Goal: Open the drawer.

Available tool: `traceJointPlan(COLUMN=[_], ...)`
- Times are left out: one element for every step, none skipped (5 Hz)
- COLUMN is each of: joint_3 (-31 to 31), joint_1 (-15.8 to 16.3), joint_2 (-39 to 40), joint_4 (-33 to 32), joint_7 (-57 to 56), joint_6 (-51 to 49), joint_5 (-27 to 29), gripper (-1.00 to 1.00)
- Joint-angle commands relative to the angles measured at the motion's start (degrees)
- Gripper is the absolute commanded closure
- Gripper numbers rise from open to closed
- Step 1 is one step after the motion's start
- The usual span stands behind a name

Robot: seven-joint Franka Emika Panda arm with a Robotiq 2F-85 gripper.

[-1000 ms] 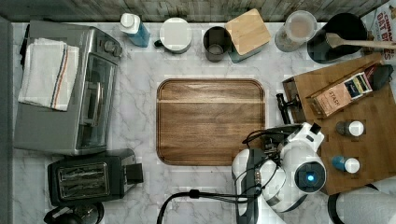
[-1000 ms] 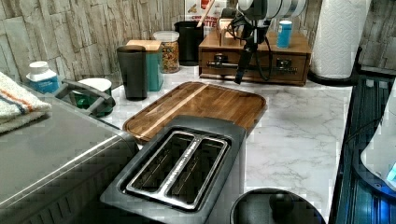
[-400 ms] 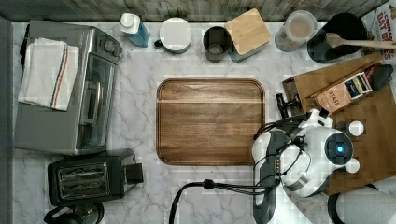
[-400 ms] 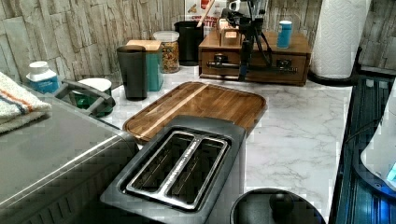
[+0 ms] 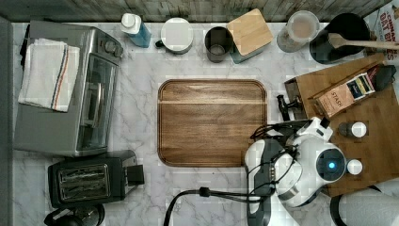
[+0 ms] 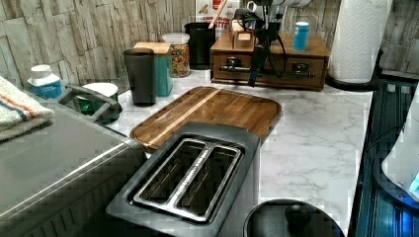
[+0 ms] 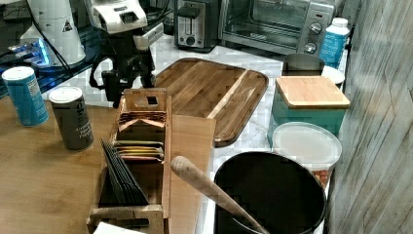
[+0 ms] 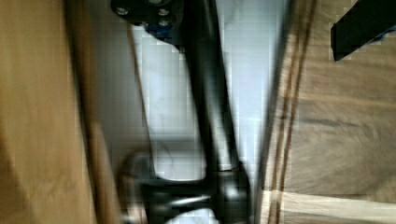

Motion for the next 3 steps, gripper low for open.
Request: traceJointPlan(joint_3=[16.99,16.59,15.8], joint_1=[15.43,15.82,16.59], joint_2=[-15.38,-15.38,-15.38], joint_4=[-15.61,-15.6,-15.6], joint_7=[10.56,10.61,10.7], joint_6=[-12.15,-12.15,-12.1], joint_5=[9.58,9.5,9.36], gripper=[-1.0,-1.0,-1.0])
